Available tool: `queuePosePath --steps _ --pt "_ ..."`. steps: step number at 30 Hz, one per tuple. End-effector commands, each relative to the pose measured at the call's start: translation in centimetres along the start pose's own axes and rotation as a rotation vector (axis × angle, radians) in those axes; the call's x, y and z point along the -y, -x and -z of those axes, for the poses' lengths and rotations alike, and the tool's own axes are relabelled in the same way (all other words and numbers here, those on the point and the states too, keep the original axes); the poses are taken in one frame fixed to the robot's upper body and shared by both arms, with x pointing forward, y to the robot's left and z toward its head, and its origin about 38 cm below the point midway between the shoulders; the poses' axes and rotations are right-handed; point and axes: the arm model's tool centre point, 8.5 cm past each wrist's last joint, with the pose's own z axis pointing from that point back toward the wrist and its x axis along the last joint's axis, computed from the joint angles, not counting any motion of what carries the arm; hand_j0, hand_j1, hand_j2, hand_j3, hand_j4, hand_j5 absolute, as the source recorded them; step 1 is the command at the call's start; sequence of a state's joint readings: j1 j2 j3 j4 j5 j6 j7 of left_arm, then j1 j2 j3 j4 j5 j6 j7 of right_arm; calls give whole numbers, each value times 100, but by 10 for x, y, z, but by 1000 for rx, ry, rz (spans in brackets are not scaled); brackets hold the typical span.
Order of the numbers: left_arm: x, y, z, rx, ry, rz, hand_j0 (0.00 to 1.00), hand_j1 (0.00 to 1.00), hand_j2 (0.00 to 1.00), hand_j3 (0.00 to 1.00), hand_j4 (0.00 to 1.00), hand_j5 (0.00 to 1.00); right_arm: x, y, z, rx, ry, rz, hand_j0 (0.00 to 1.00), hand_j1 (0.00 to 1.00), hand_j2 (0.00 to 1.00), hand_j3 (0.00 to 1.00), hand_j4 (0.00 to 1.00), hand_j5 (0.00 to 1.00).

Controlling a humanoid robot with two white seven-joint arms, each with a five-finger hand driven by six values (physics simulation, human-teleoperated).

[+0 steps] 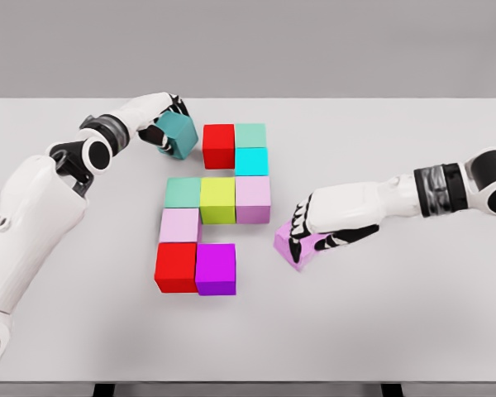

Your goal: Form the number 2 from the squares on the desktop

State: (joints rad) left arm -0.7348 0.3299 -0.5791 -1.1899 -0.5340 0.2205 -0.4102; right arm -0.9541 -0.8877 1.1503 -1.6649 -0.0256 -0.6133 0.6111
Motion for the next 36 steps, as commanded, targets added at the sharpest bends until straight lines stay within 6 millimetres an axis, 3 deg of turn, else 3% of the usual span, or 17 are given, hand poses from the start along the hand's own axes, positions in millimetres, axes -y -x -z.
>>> queuePosePath --steps 1,5,15,21,25,28,31,33,36 --pt "0 -1 0 3 -1 -1 47 47 47 47 47 47 0 0 0 1 1 5 57 57 57 57 57 57" --pt "1 -2 0 4 1 -1 49 49 49 49 49 49 3 1 -5 -11 1 -1 61 61 61 61 61 61" --pt "1 1 0 0 0 -2 77 77 77 77 77 77 7 2 -7 -18 5 -10 69 69 69 69 69 69" --pt "1 3 -1 -4 1 -1 85 85 85 85 85 85 10 4 -10 -28 10 -15 77 77 77 77 77 77" --pt "2 4 -1 -5 2 -1 86 86 86 86 86 86 13 4 -11 -33 10 -26 100 100 100 100 100 100" --pt "0 7 -2 -11 -2 1 87 87 87 87 87 87 16 5 -12 -39 12 -32 100 100 100 100 100 100" --pt "-3 10 -3 -15 -8 -6 94 94 94 94 94 94 16 11 -16 -58 14 -23 100 100 100 100 100 100" --pt "-13 22 -9 -34 -37 -3 100 100 100 100 100 100 16 18 -20 -79 18 -13 100 100 100 100 100 100" --pt "-39 66 -28 -104 -97 -37 100 100 100 100 100 100 13 26 -24 -120 -3 -27 100 100 100 100 100 100"
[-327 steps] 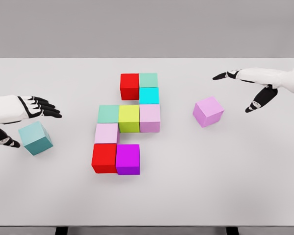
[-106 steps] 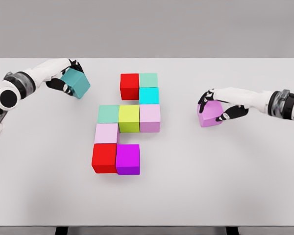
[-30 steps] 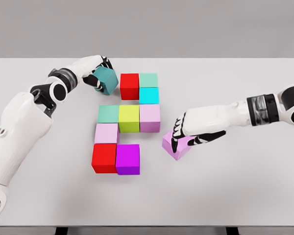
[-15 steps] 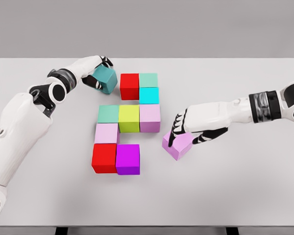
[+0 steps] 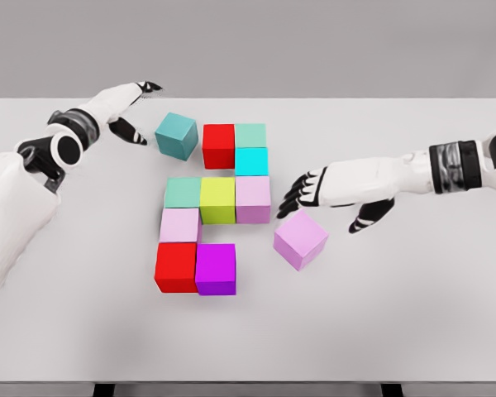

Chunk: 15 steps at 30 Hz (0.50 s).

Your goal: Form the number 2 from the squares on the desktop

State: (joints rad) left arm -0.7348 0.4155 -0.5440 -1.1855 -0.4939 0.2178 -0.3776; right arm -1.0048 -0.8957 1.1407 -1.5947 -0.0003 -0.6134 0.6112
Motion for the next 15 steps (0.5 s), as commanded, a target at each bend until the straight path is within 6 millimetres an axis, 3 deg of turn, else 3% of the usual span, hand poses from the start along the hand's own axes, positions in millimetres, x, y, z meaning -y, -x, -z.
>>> queuePosePath --steps 1,4,5,6,7,9,11,15 --pt "-18 35 -10 -60 -32 -19 93 93 93 93 93 93 -2 6 -1 -28 -14 -11 100 100 100 100 100 100" --pt "-32 76 -22 -113 -33 16 79 79 79 79 79 79 -3 13 -3 -96 -27 2 100 100 100 100 100 100" --pt "-26 80 -21 -86 -15 48 64 64 64 64 64 64 -3 16 -3 -124 -31 11 100 100 100 100 100 100" --pt "-25 82 -20 -49 -4 77 57 57 57 57 57 57 -3 17 -3 -131 -31 14 100 100 100 100 100 100" --pt "-24 83 -17 10 13 121 55 55 55 55 55 55 -4 21 -5 -144 -29 23 100 100 100 100 100 100" --pt "-20 72 -11 106 35 188 62 62 62 62 62 62 -7 31 -10 -186 -30 53 100 100 100 100 100 100" --pt "-15 58 -5 141 53 254 62 62 62 62 62 62 -10 37 -13 -208 -30 70 100 100 100 100 100 100" --pt "-6 56 2 255 109 308 63 63 63 63 63 63 -14 43 -16 -238 -34 93 100 100 100 100 100 100"
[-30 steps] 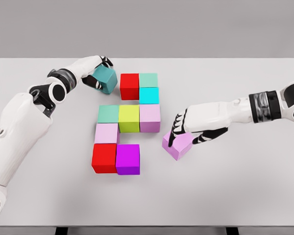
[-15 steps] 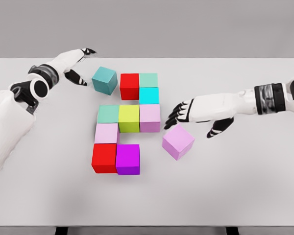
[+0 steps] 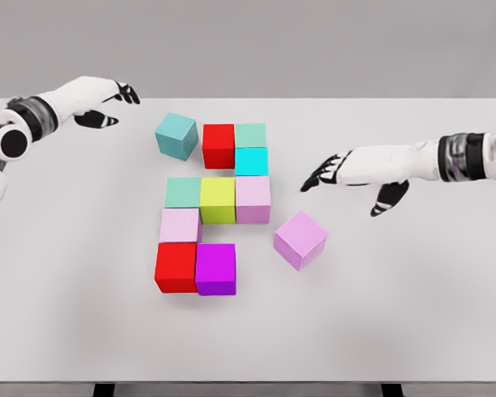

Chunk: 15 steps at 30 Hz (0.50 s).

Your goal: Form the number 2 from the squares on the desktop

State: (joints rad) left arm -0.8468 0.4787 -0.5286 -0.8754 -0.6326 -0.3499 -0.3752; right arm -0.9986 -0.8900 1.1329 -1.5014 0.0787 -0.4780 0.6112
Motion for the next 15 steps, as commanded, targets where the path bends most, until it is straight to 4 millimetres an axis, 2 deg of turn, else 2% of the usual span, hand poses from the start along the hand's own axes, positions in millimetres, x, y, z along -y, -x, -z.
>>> queuePosePath --steps 1,6,8,12,15 --pt "23 -1 4 75 59 15 63 63 63 63 63 63 -2 5 -1 -22 -5 8 100 100 100 100 100 100" --pt "32 14 4 19 100 15 65 65 65 65 65 65 -11 1 5 -7 -32 10 100 100 100 100 100 100" --pt "27 16 5 3 100 28 64 64 64 64 64 64 -15 0 8 -2 -46 12 100 100 100 100 100 100" --pt "30 9 14 -22 122 96 61 61 61 61 61 61 -21 0 10 -1 -60 20 100 100 100 100 100 100" --pt "30 -6 25 -15 140 160 62 62 62 62 62 62 -22 1 11 -2 -64 24 100 100 100 100 100 100"
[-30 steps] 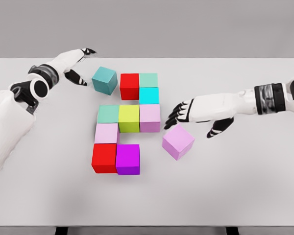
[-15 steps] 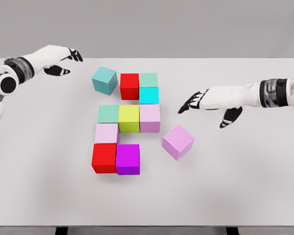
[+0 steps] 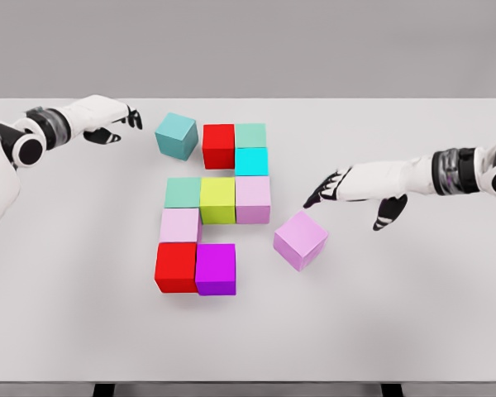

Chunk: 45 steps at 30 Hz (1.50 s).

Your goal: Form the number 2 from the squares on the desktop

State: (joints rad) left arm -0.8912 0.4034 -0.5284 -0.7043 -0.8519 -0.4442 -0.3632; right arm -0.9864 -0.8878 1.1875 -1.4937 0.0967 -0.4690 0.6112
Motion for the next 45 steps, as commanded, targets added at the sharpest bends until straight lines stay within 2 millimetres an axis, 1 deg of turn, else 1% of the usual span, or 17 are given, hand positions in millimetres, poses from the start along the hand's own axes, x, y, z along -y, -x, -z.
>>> queuePosePath --steps 1,3,9,12,19,22,31,38,41,45 --pt "1 -11 9 -11 5 17 62 62 62 62 62 62 -2 1 0 -1 -2 7 100 100 100 100 100 100" --pt "1 -15 14 -36 11 26 62 62 62 62 62 62 -1 0 0 0 -3 4 100 100 100 100 100 100" --pt "-6 -18 16 -31 -2 33 63 63 63 63 63 63 -6 -1 3 8 -16 7 100 100 100 100 100 100" --pt "-5 -25 20 -18 -3 32 63 63 63 63 63 63 -6 -3 4 14 -16 4 100 100 100 100 100 100" --pt "-5 -27 20 -7 -6 34 63 63 63 63 63 63 -6 -4 5 18 -16 1 100 100 100 100 100 100" --pt "-2 -27 20 -3 0 34 63 63 63 63 63 63 -5 -4 4 16 -14 -1 100 100 100 100 100 100" --pt "-5 -30 16 34 -12 54 63 63 63 63 63 63 -2 0 1 -1 -8 3 100 100 100 100 100 100" --pt "-4 -34 16 67 -12 66 63 63 63 63 63 63 -9 12 -1 -34 -17 33 100 100 100 100 100 100" --pt "-5 -35 16 74 -12 70 63 63 63 63 63 63 -11 13 0 -38 -22 36 100 100 100 100 100 100" --pt "-6 -38 16 94 -17 77 63 63 63 63 63 63 -13 9 8 -19 -32 34 100 100 100 100 100 100"
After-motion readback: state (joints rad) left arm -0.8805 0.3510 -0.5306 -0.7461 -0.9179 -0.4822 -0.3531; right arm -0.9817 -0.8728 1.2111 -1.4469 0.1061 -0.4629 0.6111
